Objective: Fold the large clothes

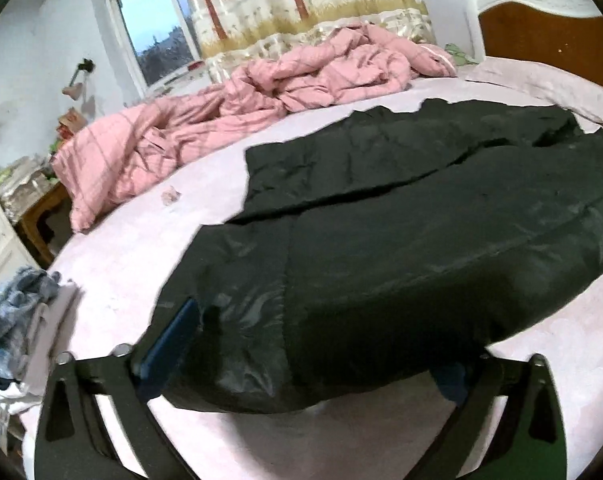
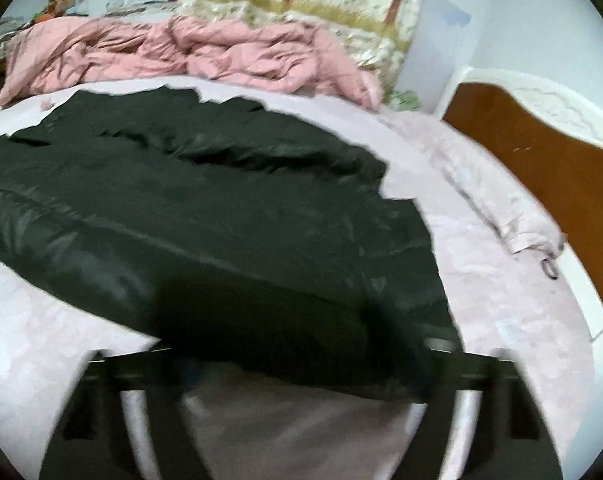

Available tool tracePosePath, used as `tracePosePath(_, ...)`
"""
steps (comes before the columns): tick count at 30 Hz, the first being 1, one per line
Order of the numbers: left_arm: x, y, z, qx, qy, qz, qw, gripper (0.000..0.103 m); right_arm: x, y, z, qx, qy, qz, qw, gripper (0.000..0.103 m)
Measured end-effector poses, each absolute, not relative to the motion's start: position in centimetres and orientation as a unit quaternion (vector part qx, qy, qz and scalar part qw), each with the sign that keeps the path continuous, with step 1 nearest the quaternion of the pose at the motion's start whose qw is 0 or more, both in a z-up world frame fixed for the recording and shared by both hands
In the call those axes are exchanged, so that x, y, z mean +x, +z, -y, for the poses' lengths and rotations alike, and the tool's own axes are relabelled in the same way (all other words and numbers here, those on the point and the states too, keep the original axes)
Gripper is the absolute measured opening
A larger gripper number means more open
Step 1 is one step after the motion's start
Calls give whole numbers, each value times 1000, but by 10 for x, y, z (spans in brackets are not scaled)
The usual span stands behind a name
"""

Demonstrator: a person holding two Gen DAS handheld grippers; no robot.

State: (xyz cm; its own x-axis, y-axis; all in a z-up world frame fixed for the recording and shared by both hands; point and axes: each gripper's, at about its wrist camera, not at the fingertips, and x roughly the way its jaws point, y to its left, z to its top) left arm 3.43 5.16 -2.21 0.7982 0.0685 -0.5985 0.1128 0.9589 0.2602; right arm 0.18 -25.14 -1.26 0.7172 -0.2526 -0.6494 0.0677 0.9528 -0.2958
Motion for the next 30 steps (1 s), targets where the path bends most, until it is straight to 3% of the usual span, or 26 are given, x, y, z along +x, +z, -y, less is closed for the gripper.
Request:
tracePosePath(1,34,-23,-51,136,-29,-325,935,58,2,-14,249,-127,-84,-369,917,43)
tracePosePath(2,33,-22,-51,127,-43,-333,933,40,0,-15,247,-132,-83,-369,916,42)
tracePosePath(5,24,-14,-53,106,-39,-321,940,33,-7,-12,243,-134,-78,-365,918,33)
tracePosePath(16,-37,29,-71,66,-53,-302,950,28,-76,34,236,-89,-36,-344,934,25)
tracePosePath(18,-53,33,-77,64,-57,-306,948,30,-92,39,235,-78,-25,-347,934,25)
tracePosePath(22,-68,37,-89,46,-60,-319,945,45,-116,48,231,-72,-26,-346,935,26)
tracePosePath(28,-58,51,-87,62,-45,-282,956,60,-105,61,234,-62,-47,-328,942,30)
tracePosePath(30,-42,65,-86,56,-44,-257,964,79,-91,74,237,-64,-57,-310,947,39)
